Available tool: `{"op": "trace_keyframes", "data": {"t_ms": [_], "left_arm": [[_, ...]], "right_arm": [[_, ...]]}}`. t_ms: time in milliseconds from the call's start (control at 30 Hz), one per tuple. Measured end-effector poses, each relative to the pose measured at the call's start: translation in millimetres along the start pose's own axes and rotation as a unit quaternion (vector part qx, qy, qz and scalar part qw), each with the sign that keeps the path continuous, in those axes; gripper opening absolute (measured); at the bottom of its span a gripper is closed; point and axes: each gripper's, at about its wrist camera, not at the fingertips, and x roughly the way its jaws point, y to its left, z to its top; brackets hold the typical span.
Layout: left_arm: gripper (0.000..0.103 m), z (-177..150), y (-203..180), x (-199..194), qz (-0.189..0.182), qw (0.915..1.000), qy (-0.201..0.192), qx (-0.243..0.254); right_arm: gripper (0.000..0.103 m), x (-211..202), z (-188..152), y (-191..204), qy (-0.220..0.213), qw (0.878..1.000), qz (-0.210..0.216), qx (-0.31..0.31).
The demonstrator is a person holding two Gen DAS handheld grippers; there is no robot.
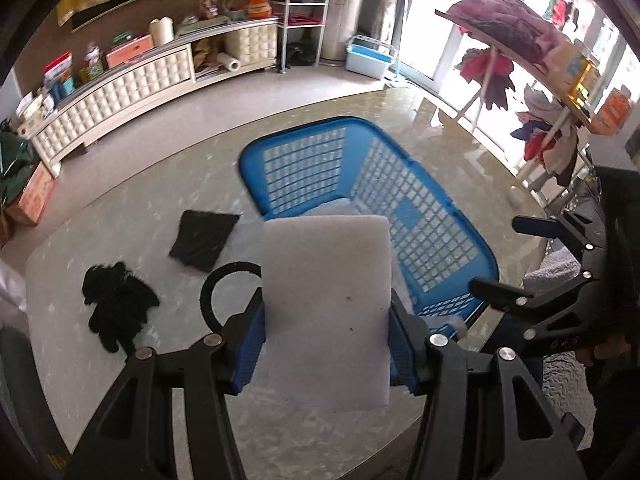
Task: Organize soft objects
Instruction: 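Carry the white pad with the left gripper over the blue basket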
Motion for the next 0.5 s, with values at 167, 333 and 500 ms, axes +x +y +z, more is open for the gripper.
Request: {"op": "trace_keyframes", "data": {"t_ms": [167,333,500], "left_arm": [[0.053,10.6,-16.7,13.2,-0.005,0.9996,0.006,0.027],[0.053,19.0,-25.7,27.4,-0.011,0.9987,0.016,0.047],[0.053,29.3,-34.3,47.4,-0.017,0.9973,0.027,0.067]], "right_arm": [[0.102,1.7,0.8,-7.0,-0.008,1.000,0.000,0.005],[0.102,5.7,0.3,-16.2,-0.016,1.000,-0.002,0.014],[0.102,16.0,0.6,-25.1,-0.016,0.999,-0.004,0.028]]}}
